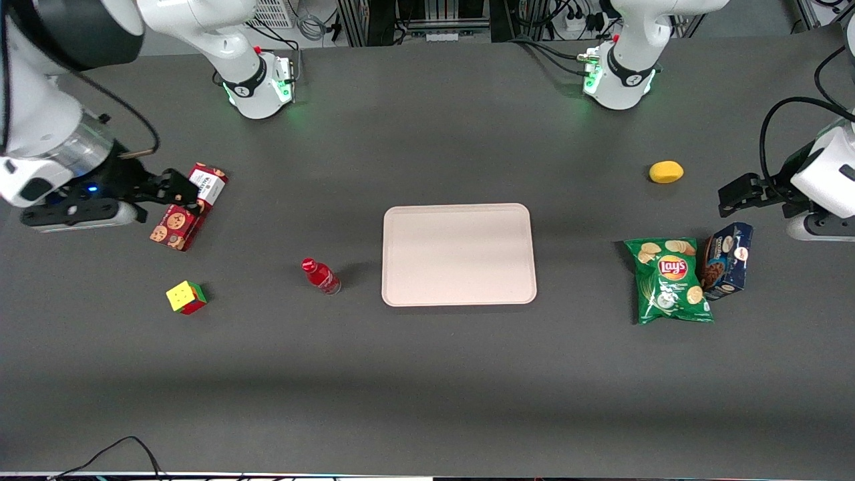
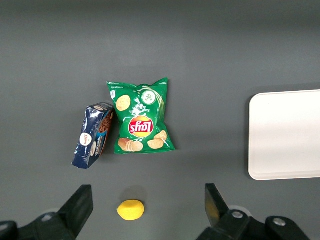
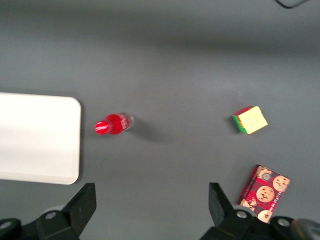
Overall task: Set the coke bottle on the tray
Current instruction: 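Move the open right gripper over the red Coca-Cola bottle, then lower the right gripper and close it around the bottle's body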
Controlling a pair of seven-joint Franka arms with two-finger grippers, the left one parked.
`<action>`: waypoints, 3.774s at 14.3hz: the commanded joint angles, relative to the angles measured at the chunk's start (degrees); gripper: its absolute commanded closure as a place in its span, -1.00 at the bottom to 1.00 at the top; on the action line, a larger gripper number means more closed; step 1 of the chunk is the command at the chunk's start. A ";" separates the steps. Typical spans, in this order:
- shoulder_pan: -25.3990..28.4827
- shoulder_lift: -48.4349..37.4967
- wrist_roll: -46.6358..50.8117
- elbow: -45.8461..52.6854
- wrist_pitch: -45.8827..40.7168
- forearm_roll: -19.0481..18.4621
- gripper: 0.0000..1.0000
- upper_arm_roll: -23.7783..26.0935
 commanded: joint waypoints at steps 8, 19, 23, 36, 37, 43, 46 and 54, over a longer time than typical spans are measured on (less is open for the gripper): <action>6.36 10.25 5.58 0.37 0.06 0.61 -1.00 5.26; 6.71 19.49 5.94 -4.02 12.45 -0.10 -1.00 5.44; 6.79 21.43 5.59 -4.02 13.60 -1.50 -1.00 5.44; 6.79 24.59 5.94 -3.67 17.82 -4.40 -1.00 5.44; 6.88 24.77 5.94 -3.67 18.25 -4.40 -1.00 5.44; 6.88 25.21 5.94 -3.85 18.61 -4.40 -0.61 5.44; 6.88 25.21 6.03 -3.93 18.43 -4.32 -0.13 5.53; 7.15 24.68 6.12 -3.41 18.00 -4.32 1.00 6.23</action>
